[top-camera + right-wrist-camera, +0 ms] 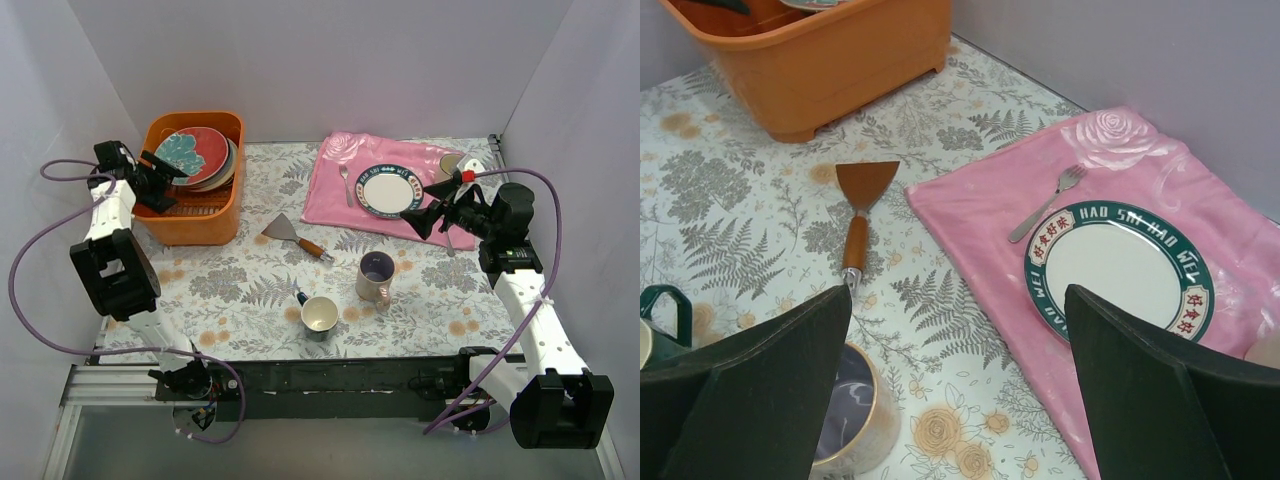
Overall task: Place the mixed dishes into the plastic bin
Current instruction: Place the plate in the plastic bin, then pick up the cup at the center of the board.
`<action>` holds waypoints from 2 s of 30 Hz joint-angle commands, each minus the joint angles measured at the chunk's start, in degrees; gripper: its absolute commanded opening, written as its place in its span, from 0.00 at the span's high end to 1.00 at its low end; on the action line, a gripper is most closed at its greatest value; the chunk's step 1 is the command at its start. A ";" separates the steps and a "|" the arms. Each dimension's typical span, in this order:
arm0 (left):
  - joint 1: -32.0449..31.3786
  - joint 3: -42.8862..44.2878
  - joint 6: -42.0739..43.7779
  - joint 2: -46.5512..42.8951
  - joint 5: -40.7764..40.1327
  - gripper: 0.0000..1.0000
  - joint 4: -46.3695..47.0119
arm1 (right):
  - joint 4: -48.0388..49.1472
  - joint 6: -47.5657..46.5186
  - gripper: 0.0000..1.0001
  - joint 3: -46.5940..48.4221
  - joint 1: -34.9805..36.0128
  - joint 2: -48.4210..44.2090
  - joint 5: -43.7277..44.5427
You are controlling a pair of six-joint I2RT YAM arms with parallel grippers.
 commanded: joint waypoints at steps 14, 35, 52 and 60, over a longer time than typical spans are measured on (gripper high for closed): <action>0.45 0.58 0.16 -17.87 4.20 0.02 7.98 | -11.58 -10.35 0.05 3.68 0.13 1.65 -9.93; -15.54 10.88 23.09 -22.78 -4.15 0.02 6.83 | -44.63 -47.09 0.05 15.98 12.24 13.69 -5.11; -15.63 -3.80 21.43 -31.93 4.28 0.02 12.89 | -49.39 -57.47 0.21 21.70 22.98 24.77 12.13; -15.80 -11.10 12.56 -33.25 16.94 0.02 20.19 | -48.77 -58.62 0.39 20.12 24.57 26.61 14.85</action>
